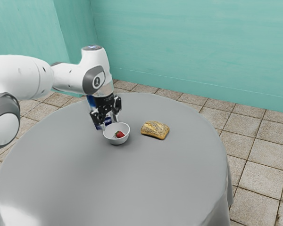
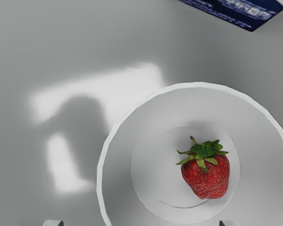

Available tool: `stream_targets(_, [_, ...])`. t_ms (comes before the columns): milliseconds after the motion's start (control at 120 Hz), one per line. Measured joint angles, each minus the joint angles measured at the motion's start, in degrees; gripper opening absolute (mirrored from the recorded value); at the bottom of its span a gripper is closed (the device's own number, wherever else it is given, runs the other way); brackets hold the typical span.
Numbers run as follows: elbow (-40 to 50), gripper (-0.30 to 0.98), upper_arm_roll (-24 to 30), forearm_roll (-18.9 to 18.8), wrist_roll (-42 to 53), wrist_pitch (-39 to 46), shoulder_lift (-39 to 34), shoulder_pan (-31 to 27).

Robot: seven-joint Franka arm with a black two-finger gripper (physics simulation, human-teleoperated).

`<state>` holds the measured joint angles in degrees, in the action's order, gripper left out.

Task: Take strawberry from the bowl

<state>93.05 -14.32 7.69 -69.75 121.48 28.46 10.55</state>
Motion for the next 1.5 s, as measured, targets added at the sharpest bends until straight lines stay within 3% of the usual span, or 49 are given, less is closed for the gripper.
stream_targets(333, [-2.55, 0.31, 0.00, 1.93, -5.95, 0.48, 4.27, 0.06])
stream_targets(992, [-10.32, 0.29, 0.00, 2.33, -11.22, 0.95, 12.05, -0.87])
stream_targets(1500, [-11.51, 0.26, 0.26, 2.42, -12.64, 1.34, 14.18, -0.79])
